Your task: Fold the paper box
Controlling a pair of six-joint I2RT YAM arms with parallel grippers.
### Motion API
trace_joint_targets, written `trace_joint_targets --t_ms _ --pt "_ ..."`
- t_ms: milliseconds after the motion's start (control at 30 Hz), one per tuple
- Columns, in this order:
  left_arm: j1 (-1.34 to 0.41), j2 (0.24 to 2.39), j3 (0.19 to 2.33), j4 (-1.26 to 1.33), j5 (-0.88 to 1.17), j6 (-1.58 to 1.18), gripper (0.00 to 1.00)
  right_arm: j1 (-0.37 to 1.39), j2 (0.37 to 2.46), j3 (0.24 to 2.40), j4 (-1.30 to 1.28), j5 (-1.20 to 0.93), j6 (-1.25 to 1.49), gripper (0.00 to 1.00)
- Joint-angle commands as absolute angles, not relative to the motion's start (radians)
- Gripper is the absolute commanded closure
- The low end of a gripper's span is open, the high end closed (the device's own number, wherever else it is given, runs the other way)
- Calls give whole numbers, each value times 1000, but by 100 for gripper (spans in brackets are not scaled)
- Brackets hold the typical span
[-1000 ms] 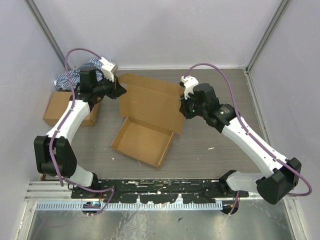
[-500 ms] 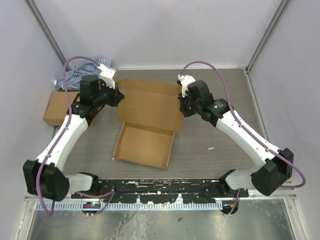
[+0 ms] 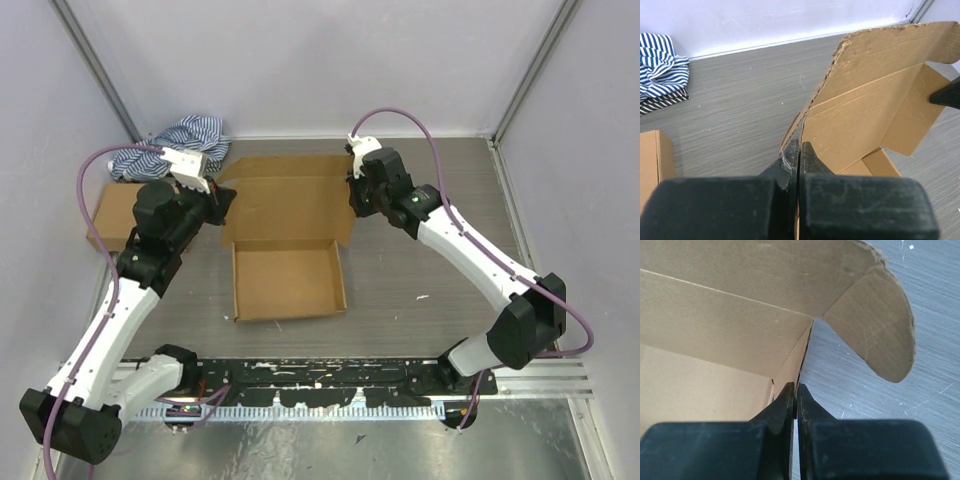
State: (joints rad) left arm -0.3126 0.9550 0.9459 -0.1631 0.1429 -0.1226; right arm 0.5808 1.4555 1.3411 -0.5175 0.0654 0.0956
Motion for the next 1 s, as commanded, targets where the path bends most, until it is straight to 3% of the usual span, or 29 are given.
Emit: trace_joint_targets --t_ms 0,367,467,567,667,967 --pt "-321 929 940 -23 111 -177 100 584 1452 1394 -430 123 91 93" --pt "-356 964 949 -71 12 -203 99 595 1476 1372 -375 175 208 94" --pt "-360 968 942 -111 -15 -231 92 618 1413 1271 -309 205 248 94" --pt "-366 972 930 -133 -32 -267 76 656 1353 1191 -267 284 269 94" --pt "-373 984 913 -143 -34 -297 71 697 1304 1125 -237 334 283 94" --pt "-402 1008 878 -197 -25 -346 73 790 1260 1026 -185 511 288 94"
